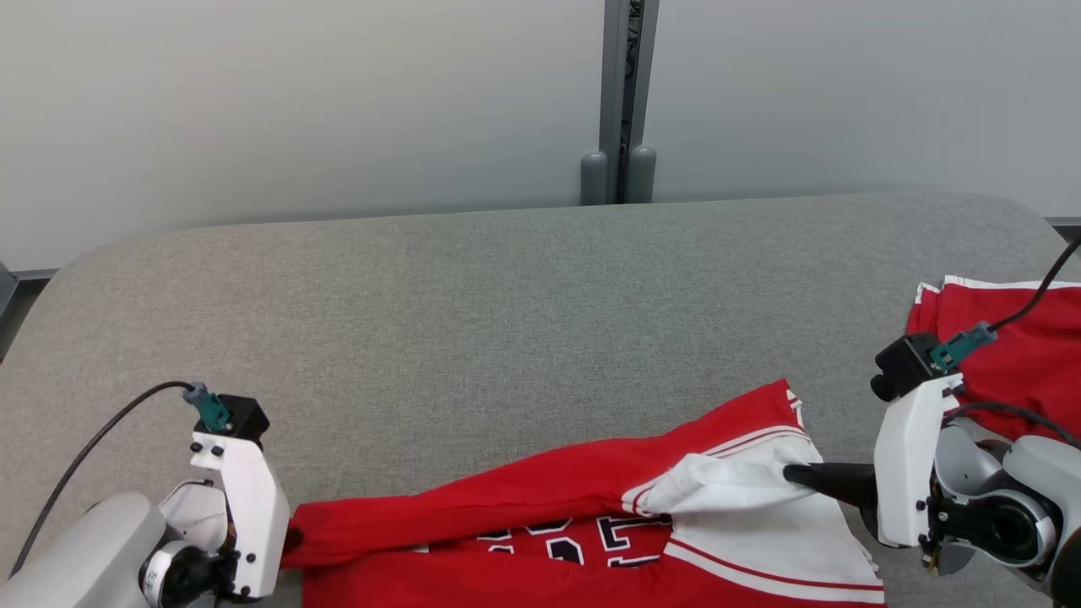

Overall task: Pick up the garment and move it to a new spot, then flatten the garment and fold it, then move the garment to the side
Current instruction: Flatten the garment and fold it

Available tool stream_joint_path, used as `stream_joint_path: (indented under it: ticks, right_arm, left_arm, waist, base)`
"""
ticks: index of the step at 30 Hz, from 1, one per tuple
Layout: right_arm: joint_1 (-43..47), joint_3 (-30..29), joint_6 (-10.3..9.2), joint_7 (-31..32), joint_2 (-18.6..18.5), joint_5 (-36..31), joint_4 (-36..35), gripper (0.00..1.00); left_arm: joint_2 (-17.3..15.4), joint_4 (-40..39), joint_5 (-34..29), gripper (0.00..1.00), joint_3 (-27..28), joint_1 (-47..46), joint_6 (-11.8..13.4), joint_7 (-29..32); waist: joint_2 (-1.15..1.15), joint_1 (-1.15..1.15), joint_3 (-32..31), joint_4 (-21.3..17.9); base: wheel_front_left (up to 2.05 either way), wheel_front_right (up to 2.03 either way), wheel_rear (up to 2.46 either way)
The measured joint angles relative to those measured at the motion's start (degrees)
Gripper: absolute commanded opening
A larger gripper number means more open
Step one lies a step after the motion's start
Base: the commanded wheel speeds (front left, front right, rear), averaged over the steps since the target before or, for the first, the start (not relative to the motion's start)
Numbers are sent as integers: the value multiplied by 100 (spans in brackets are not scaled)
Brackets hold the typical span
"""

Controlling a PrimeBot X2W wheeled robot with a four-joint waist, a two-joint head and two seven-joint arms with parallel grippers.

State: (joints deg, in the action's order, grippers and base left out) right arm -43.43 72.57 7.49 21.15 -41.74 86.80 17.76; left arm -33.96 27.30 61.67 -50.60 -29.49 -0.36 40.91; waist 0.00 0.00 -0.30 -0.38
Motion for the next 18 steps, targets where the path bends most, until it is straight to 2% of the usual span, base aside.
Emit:
stream_joint_path:
  ticks: [12, 13, 14, 15, 16, 17, 18]
  right_arm:
    - [90, 7, 0, 163, 105, -1, 180, 0]
    - [103, 5, 0, 169, 105, -1, 189, 8]
    - [116, 3, 0, 169, 107, 1, 201, 39]
    - [126, 1, 0, 169, 108, 10, 211, 47]
    - [138, -2, 0, 170, 108, 29, 219, 100]
    - [151, -7, 0, 170, 108, 44, 231, 100]
    - [164, -16, 0, 169, 105, 48, 249, 100]
  left_arm:
    - [57, -59, 149, 0, -15, 214, 34, -8]
    - [65, -59, 168, 0, -15, 215, 33, 0]
    - [71, -59, 189, 20, -15, 220, 19, 3]
    - [74, -60, 199, 36, -15, 228, 8, 26]
    - [75, -63, 201, 48, -15, 232, -5, 26]
    - [74, -68, 215, 71, -14, 232, -8, 31]
    - [73, -75, 247, 100, -10, 233, -9, 42]
  waist:
    - [0, 0, -12, 10]
    - [0, 0, -15, 11]
    - [0, 0, -19, 11]
    - [0, 0, -25, 11]
    - [0, 0, -31, 11]
    - [0, 0, -38, 11]
    - [0, 0, -46, 11]
  base:
    - [0, 0, 0]
    - [0, 0, 0]
    - [0, 0, 0]
    - [0, 0, 0]
    - [0, 0, 0]
    - [0, 0, 0]
    - [0, 0, 0]
